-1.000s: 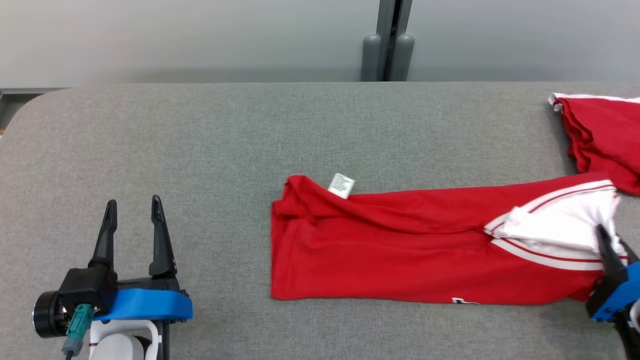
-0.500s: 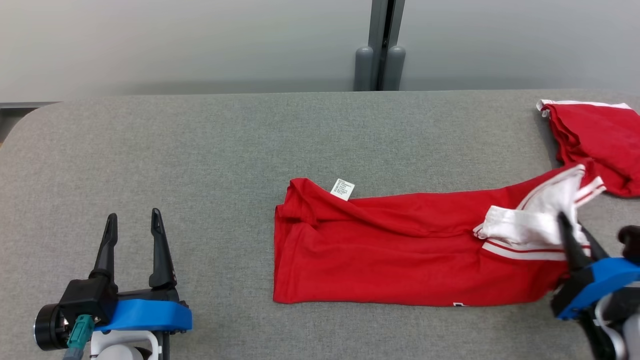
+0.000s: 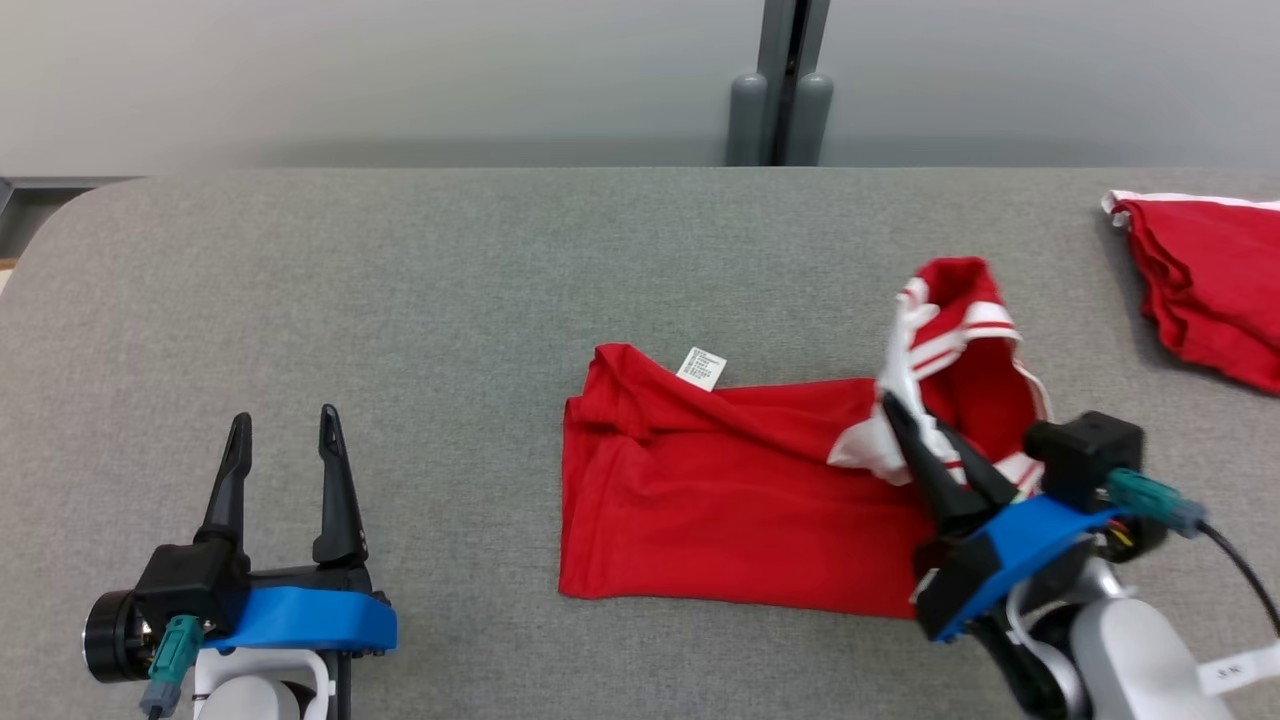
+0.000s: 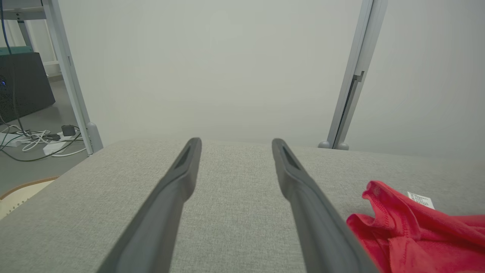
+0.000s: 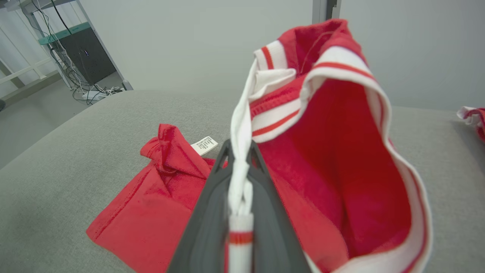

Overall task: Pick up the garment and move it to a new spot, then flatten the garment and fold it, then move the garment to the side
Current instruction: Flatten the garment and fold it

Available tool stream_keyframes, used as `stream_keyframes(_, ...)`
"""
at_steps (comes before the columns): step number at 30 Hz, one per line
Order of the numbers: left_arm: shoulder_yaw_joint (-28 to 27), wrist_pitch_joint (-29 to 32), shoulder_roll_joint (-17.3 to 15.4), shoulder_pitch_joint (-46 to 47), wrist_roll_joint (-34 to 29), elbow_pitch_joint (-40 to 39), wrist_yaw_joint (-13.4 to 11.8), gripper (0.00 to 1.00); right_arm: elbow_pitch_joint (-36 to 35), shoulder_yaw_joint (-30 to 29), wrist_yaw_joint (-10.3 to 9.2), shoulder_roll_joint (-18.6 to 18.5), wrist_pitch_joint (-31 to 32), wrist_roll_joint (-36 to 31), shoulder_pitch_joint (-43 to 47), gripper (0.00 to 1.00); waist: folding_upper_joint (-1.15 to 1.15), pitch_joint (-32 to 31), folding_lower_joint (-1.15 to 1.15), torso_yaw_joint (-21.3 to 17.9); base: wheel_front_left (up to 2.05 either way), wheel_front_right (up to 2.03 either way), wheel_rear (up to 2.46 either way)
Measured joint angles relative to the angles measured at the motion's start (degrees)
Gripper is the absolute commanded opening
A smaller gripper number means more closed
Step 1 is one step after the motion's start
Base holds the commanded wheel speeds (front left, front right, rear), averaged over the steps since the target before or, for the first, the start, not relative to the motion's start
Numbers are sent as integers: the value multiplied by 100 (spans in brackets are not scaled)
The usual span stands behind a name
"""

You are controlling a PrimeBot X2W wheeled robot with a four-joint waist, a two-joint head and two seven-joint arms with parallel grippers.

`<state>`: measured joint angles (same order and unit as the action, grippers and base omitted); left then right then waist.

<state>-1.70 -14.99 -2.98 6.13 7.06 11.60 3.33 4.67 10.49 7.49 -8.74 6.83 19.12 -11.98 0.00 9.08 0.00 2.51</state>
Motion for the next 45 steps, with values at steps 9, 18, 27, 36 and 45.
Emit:
stream_keyframes(9, 88, -1, 2, 128, 10, 40, 7, 100, 240, 814, 0, 266, 29, 21, -493, 0, 0, 125, 0, 216, 0, 0, 0)
stream_keyframes(18, 312, -1, 4, 258, 154, 89, -55, 100, 961, 1352, 0, 532, -165, 93, -1055, 0, 0, 247, 0, 474, 0, 0, 0)
stream_keyframes(27, 543, -1, 4, 420, 255, 119, -127, 100, 1536, 1781, 0, 583, -545, 416, -1395, 0, 0, 395, 0, 703, 0, 0, 0)
stream_keyframes(36, 559, 0, 4, 456, 287, 167, -178, 100, 1796, 2183, 0, 586, -950, 641, -1685, 100, 0, 413, 0, 656, 0, 0, 0)
stream_keyframes(45, 437, -1, 5, 369, 194, 156, -141, 100, 1395, 1524, 0, 547, -1549, 21, -1689, 100, 0, 229, 0, 294, 0, 0, 0)
